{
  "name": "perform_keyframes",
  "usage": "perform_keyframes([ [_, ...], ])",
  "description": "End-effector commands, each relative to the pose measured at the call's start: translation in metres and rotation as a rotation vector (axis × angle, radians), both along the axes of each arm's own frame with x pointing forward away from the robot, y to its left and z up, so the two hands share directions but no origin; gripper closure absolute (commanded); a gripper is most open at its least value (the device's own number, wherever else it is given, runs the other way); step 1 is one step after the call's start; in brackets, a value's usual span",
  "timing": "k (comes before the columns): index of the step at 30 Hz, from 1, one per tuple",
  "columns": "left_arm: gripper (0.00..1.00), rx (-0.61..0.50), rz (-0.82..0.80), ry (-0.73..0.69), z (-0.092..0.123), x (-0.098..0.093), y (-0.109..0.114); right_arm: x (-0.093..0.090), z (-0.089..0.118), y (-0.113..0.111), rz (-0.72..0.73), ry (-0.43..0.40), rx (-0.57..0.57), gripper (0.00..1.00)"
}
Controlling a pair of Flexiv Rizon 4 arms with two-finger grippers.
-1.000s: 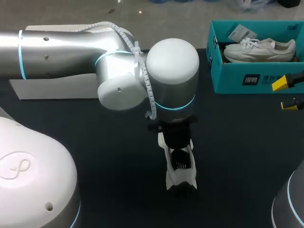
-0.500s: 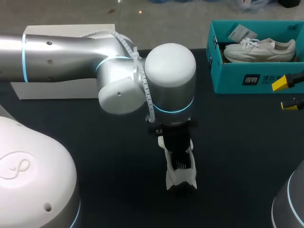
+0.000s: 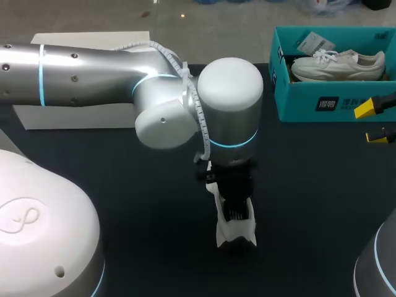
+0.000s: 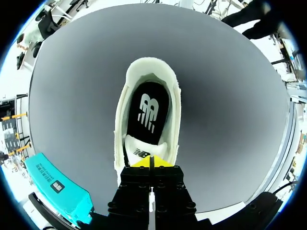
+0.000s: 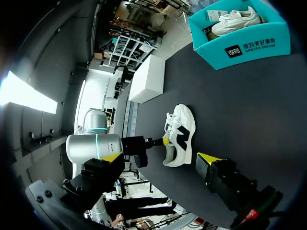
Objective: Take the shoe out of the shoebox, open the shoe tongue, remove and reinsert the insole, then place the shoe into the shoebox
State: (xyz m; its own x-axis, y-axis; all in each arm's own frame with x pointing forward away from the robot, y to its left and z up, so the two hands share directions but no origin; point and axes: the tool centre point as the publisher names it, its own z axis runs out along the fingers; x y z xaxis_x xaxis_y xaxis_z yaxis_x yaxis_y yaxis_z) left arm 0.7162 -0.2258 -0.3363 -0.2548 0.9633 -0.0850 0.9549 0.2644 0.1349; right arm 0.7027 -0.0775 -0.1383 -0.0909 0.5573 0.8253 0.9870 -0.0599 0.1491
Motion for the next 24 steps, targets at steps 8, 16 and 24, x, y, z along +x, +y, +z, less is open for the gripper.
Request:
perform_keyframes([
  [8, 1.0, -0.047, 0.321, 0.092, 0.031, 0.0009, -0.0019, -0.0004, -0.0003, 0.0, -0.001, 0.0, -0.002, 0.0],
  [16, 1.0, -0.047, 0.321, 0.092, 0.031, 0.0009, -0.0019, -0.0004, -0.0003, 0.0, -0.001, 0.0, -0.002, 0.0],
  [24, 1.0, -0.047, 0.321, 0.092, 0.031, 0.0009, -0.0019, -0.0004, -0.0003, 0.0, -0.001, 0.0, -0.002, 0.0],
])
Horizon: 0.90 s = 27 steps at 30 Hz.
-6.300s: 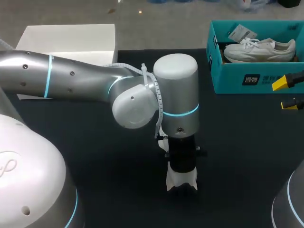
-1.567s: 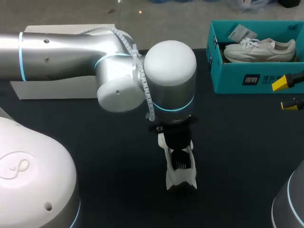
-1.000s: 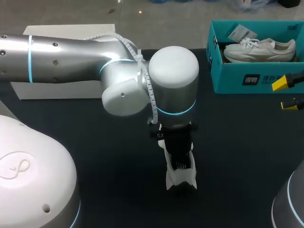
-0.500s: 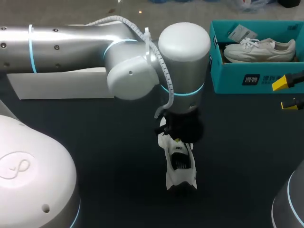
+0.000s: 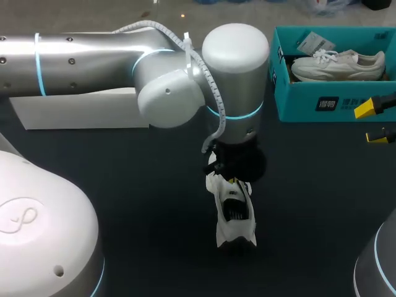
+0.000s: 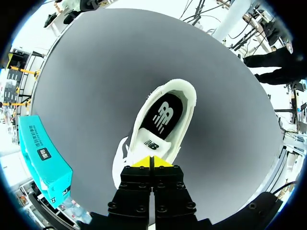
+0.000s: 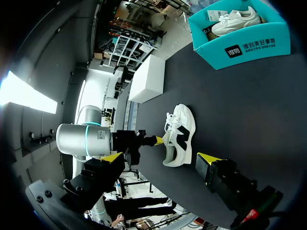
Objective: Take the shoe out of the shoebox, open the shoe tongue, remove and reinsert the insole, then place the shoe into the shoebox
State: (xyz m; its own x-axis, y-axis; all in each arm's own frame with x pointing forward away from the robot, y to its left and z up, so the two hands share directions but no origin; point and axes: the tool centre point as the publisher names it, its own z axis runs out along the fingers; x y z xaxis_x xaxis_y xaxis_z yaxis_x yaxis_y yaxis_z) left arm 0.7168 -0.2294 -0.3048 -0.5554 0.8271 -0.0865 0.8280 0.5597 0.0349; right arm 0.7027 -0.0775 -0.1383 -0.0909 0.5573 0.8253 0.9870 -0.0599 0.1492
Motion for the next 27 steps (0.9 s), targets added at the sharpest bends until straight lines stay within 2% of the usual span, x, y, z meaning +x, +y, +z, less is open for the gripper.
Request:
perform_keyframes([
  [1, 1.0, 0.007, 0.169, 0.034, 0.0, 0.006, 0.002, 0.0, 0.0, 0.0, -0.001, 0.001, -0.002, 0.0],
  [3, 1.0, 0.028, 0.55, -0.053, 0.003, 0.007, 0.006, 0.0, 0.0, 0.0, -0.001, 0.001, -0.002, 0.0],
  [4, 1.0, -0.035, 0.749, -0.024, 0.007, 0.006, 0.015, 0.0, 0.0, 0.0, -0.001, 0.001, -0.002, 0.0],
  [5, 1.0, -0.022, 0.944, -0.015, 0.007, 0.003, 0.019, 0.0, 0.0, 0.0, -0.001, 0.001, -0.002, 0.0],
  [6, 1.0, 0.05, 1.005, -0.05, 0.005, 0.002, 0.019, 0.0, 0.0, 0.0, -0.001, 0.001, -0.002, 0.0],
  [7, 1.0, 0.1, 0.964, -0.139, 0.003, -0.002, 0.013, 0.0, 0.0, 0.0, -0.001, 0.001, -0.002, 0.0],
  [8, 1.0, 0.125, 0.829, -0.136, 0.003, -0.003, 0.007, 0.0, 0.0, 0.0, -0.001, 0.001, -0.002, 0.0],
  [22, 1.0, 0.125, 0.829, -0.136, 0.003, -0.003, 0.007, 0.0, 0.0, 0.0, -0.001, 0.001, -0.002, 0.0],
  [27, 1.0, -0.075, 1.108, -0.03, 0.018, -0.008, 0.0, 0.0, 0.0, 0.0, -0.001, 0.001, -0.002, 0.0],
])
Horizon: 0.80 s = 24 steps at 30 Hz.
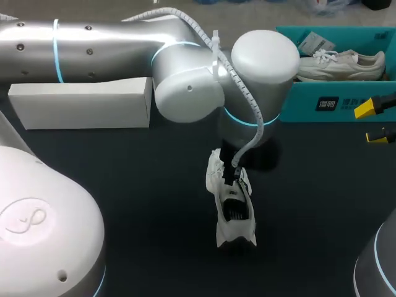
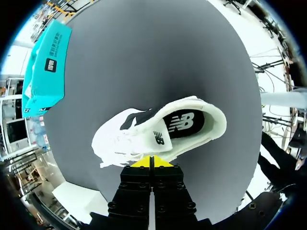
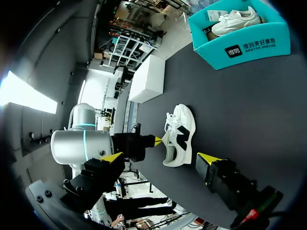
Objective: Take the shoe out of the shoebox, open the shoe tongue, remove and reinsert the insole, then place the shoe into the shoebox
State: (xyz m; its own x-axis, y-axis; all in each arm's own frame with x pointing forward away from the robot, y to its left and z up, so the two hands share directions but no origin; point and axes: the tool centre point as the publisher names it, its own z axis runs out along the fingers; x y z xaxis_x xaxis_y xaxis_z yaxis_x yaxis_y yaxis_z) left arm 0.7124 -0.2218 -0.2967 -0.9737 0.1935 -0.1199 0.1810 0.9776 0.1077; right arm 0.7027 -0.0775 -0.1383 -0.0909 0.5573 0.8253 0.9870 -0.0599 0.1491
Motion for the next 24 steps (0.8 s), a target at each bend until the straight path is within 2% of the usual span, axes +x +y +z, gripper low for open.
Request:
perform_keyframes([
  [1, 1.0, -0.178, 0.336, -0.022, 0.012, -0.007, -0.009, 0.0, 0.0, 0.0, -0.001, 0.0, -0.002, 0.0],
  [4, 1.0, -0.253, 0.381, -0.016, 0.011, -0.014, -0.01, 0.0, 0.0, 0.0, -0.001, 0.0, -0.002, 0.0],
  [8, 1.0, -0.217, 0.366, 0.024, 0.004, -0.022, -0.013, 0.0, 0.0, 0.0, -0.001, 0.0, -0.002, 0.0],
  [13, 1.0, -0.209, 0.367, 0.009, 0.0, -0.031, -0.012, 0.0, 0.0, 0.0, -0.001, 0.0, -0.002, 0.0],
  [19, 1.0, -0.215, 0.186, 0.007, -0.006, -0.05, -0.011, 0.0, 0.0, 0.0, -0.001, 0.0, -0.002, 0.0],
  [24, 1.0, -0.215, 0.186, 0.007, -0.006, -0.05, -0.011, 0.0, 0.0, 0.0, -0.001, 0.0, -0.002, 0.0],
])
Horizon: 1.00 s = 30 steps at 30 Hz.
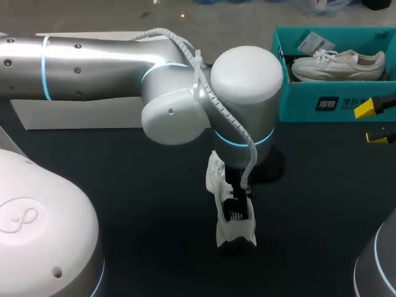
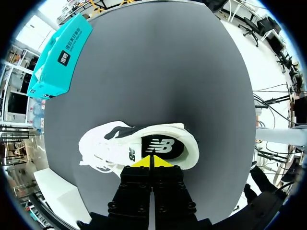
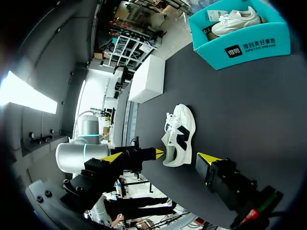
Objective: Take the shoe out of the shoebox, open the shoe tongue, remove and reinsert the insole, then place the shoe into the shoebox
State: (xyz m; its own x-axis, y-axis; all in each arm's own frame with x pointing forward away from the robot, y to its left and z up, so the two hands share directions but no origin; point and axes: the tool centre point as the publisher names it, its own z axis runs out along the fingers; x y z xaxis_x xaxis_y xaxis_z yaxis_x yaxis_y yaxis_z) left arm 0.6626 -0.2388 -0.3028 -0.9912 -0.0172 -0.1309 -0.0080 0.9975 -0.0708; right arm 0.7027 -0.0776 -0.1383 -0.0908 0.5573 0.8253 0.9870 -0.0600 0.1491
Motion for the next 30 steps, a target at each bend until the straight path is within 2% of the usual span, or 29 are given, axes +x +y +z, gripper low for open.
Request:
perform_keyframes([
  [1, 1.0, -0.036, -0.004, -0.002, 0.0, -0.001, 0.006, 0.0, 0.0, 0.0, 0.0, 0.0, -0.002, 0.0],
  [13, 1.0, -0.01, 0.025, 0.004, 0.0, -0.004, 0.009, 0.0, 0.0, 0.0, 0.0, 0.0, -0.002, 0.0],
  [26, 1.0, -0.105, 0.202, -0.006, -0.003, -0.026, 0.013, 0.0, 0.0, 0.0, 0.0, 0.0, -0.002, 0.0],
  [27, 0.71, -0.113, 0.211, -0.002, -0.003, -0.028, 0.012, 0.0, 0.0, 0.0, 0.0, 0.0, -0.002, 0.0],
  [28, 0.56, -0.12, 0.221, -0.001, -0.003, -0.029, 0.012, 0.0, 0.0, 0.0, 0.0, 0.0, -0.002, 0.0],
  [29, 0.53, -0.122, 0.23, 0.001, -0.003, -0.031, 0.011, 0.0, 0.0, 0.0, 0.0, 0.0, -0.002, 0.0],
  [30, 0.32, -0.126, 0.245, 0.001, -0.003, -0.031, 0.011, 0.0, 0.0, 0.0, 0.0, 0.0, -0.002, 0.0],
])
